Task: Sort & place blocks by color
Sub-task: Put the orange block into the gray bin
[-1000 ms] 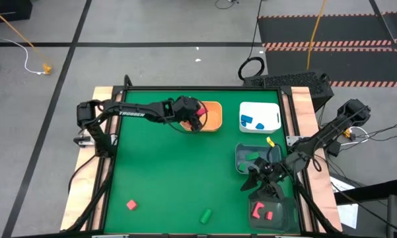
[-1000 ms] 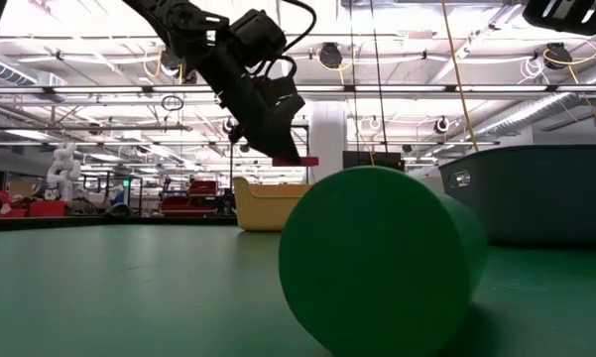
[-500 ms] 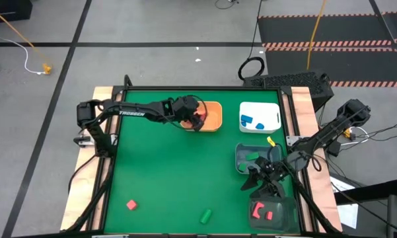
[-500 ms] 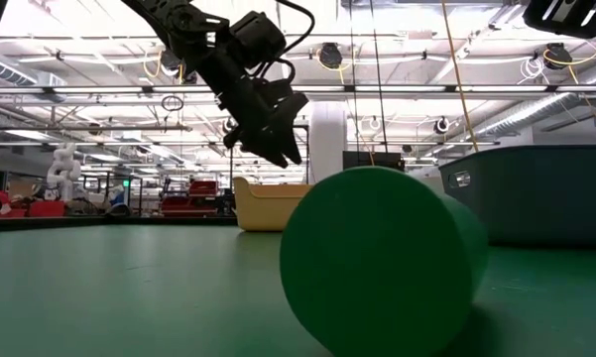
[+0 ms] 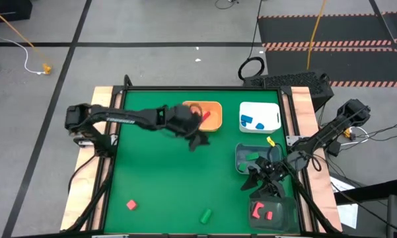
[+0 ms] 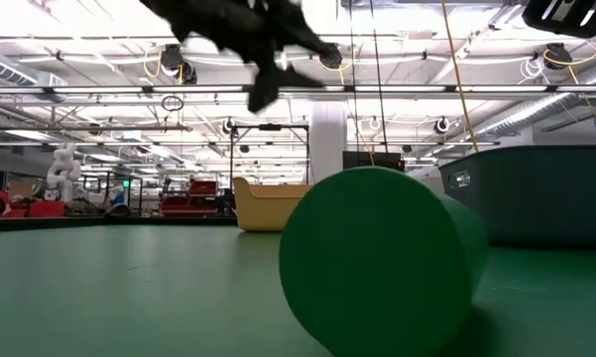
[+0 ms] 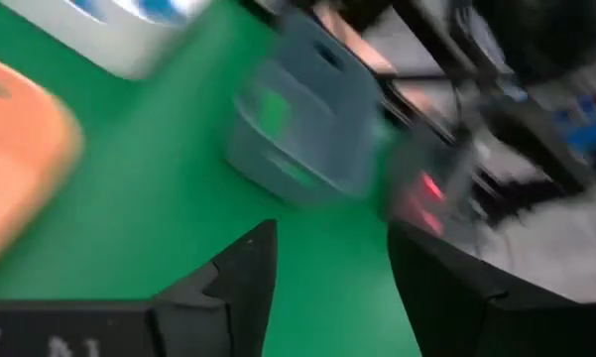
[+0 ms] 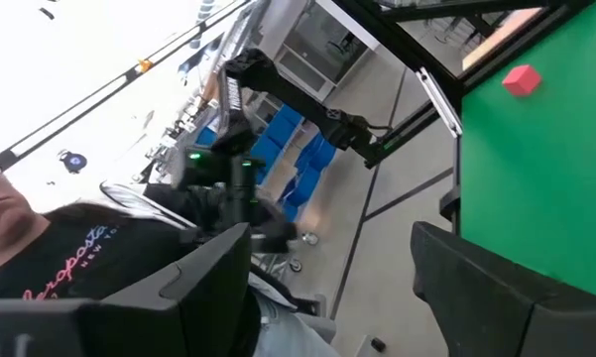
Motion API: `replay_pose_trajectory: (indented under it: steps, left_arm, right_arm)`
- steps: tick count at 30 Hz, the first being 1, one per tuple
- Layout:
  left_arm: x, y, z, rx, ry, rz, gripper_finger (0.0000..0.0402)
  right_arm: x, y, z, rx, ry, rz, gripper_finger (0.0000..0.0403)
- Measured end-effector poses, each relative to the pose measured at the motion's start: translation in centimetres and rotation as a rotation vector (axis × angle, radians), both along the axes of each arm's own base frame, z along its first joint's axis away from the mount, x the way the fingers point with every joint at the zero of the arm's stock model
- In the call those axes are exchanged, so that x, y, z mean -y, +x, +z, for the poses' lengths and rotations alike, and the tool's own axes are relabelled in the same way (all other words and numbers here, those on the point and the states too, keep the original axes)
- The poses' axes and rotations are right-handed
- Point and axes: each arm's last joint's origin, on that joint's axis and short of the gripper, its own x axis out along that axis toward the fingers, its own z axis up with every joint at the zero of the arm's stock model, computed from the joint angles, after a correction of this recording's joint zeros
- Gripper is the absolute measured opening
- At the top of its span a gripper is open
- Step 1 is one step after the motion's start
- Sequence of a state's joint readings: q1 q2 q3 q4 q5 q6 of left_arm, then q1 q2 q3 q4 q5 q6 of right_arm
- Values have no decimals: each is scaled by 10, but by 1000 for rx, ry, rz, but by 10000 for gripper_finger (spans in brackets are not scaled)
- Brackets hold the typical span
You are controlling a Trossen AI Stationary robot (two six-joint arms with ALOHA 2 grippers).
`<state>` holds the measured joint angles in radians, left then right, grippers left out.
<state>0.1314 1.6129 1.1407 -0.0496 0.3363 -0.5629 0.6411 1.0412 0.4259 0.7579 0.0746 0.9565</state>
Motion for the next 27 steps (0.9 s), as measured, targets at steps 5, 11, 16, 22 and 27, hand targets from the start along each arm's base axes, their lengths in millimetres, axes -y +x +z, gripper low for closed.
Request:
replay_pose_trajectory:
  steps: [5, 11, 16, 22, 27]
  left_arm:
    - [61, -19, 22, -16, -2, -144, 172]
    - [126, -55, 15, -285, -61, -181, 162]
    - [171, -82, 6, -497, -140, -145, 161]
    - [206, -121, -5, -749, -172, -12, 161]
    - [228, -150, -9, -870, -149, 9, 161]
  right_arm:
    - [0, 0, 1, 3, 7, -1, 270]
    - [1, 1, 0, -30, 53, -6, 270]
    - [1, 1, -1, -61, 85, -8, 270]
    - [1, 1, -1, -65, 91, -9, 270]
    - [1, 1, -1, -62, 86, -11, 270]
